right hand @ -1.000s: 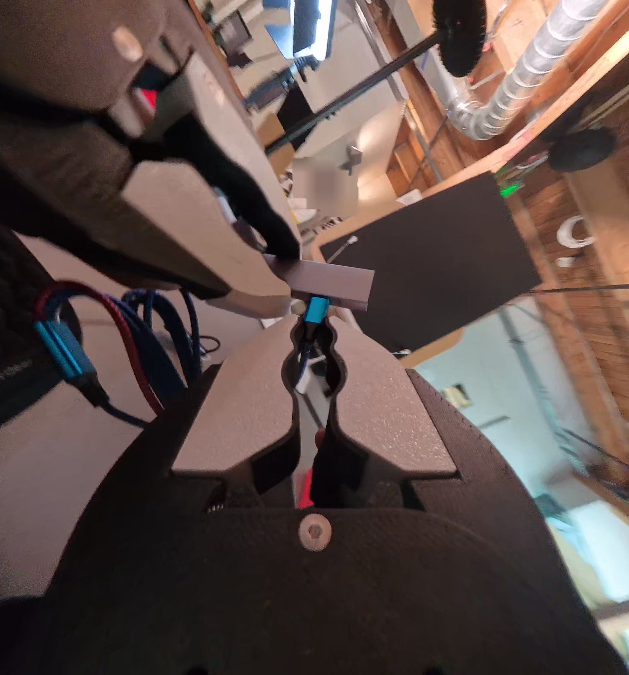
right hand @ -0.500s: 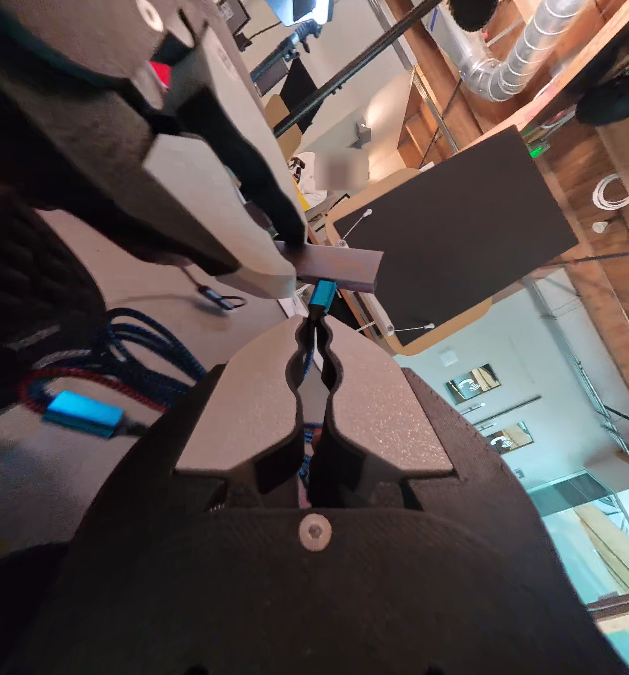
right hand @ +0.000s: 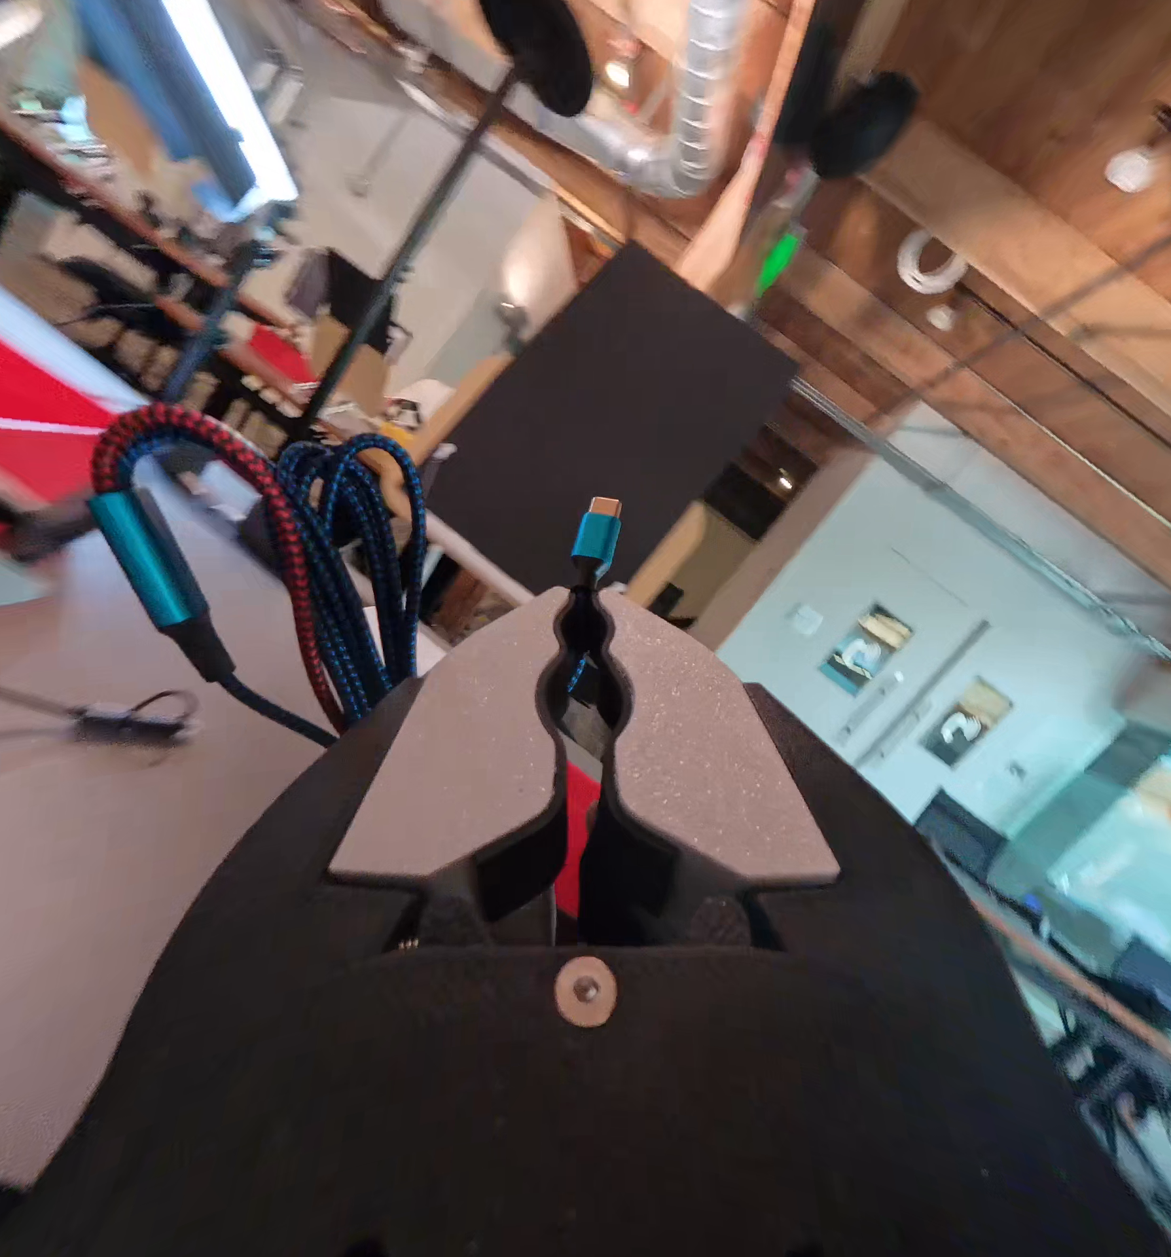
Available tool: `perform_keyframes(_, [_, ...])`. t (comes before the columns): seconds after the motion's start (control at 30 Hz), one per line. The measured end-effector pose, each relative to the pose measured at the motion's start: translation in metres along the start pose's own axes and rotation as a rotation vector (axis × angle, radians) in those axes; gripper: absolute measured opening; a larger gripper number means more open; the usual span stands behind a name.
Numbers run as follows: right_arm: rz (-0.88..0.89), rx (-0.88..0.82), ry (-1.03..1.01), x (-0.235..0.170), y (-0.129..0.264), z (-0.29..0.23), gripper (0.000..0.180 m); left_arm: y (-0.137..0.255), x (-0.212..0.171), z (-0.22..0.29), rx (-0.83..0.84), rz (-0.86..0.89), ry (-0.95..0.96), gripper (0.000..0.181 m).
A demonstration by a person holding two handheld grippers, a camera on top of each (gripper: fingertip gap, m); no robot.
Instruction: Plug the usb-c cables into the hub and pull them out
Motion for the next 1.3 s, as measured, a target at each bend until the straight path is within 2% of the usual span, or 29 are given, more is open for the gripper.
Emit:
perform_keyframes(0.07, [-0.021, -0.128, 0.0, -0.006, 0.002, 0.034, 0.001, -0.001, -0.002, -0.002, -0.019, -0.004, 0.044, 0.023])
perform_keyframes(0.13, [-0.094, -0.185, 0.031, -0.022, 0.006, 0.054, 0.002, -0.002, -0.006, -0.002, -0.007, -0.041, 0.038, 0.023])
perform_keyframes(0.3, [-0.455, -0.111, 0.016, -0.091, 0.002, 0.063, 0.003, -0.003, -0.007, 0.001, -0.007, -0.074, 0.05, 0.023])
perform_keyframes(0.37, [-0.577, -0.059, -0.083, -0.115, 0.0, 0.063, 0.004, -0.004, -0.009, -0.001, -0.002, -0.104, 0.053, 0.023])
perform_keyframes(0.43, [-0.655, -0.036, -0.175, -0.129, -0.001, 0.064, 0.017, -0.004, -0.01, -0.002, -0.009, -0.104, 0.07, 0.023])
perform_keyframes(0.57, [-0.732, -0.035, -0.262, -0.135, 0.0, 0.067, 0.043, -0.002, -0.009, -0.005, -0.01, -0.088, 0.1, 0.023])
perform_keyframes(0.7, [-0.689, -0.068, -0.302, -0.126, -0.001, 0.069, 0.048, -0.002, -0.011, -0.007, -0.012, -0.082, 0.111, 0.023])
perform_keyframes(0.8, [-0.588, -0.048, -0.371, -0.102, -0.003, 0.065, 0.054, -0.004, -0.013, -0.007, -0.026, -0.087, 0.123, 0.023])
perform_keyframes(0.9, [-0.394, 0.112, -0.555, -0.062, -0.012, 0.043, 0.054, -0.007, -0.02, -0.009, -0.015, -0.116, 0.148, 0.023])
perform_keyframes(0.97, [-0.327, 0.229, -0.64, -0.043, -0.021, 0.015, 0.056, -0.015, -0.026, -0.013, -0.032, -0.189, 0.191, 0.023])
perform_keyframes(1.03, [-0.373, 0.345, -0.67, -0.039, -0.032, -0.018, 0.07, -0.025, -0.025, -0.019, -0.048, -0.219, 0.176, 0.023])
perform_keyframes(1.13, [-0.498, 0.433, -0.705, -0.058, -0.048, -0.065, 0.082, -0.044, -0.023, -0.03, -0.062, -0.24, 0.117, 0.023])
perform_keyframes(1.3, [-0.66, 0.388, -0.701, -0.105, -0.062, -0.111, 0.093, -0.051, -0.044, -0.033, -0.035, -0.231, 0.113, 0.023])
Point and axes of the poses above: each gripper's, where its closed fingertips meet, y back along the fingers, x out of its top, z = x × y across the jaws, the point moved 10 cm from there along y, back along the fingers, and after that the axes turned 7 degrees about z, right-handed, at the moved point
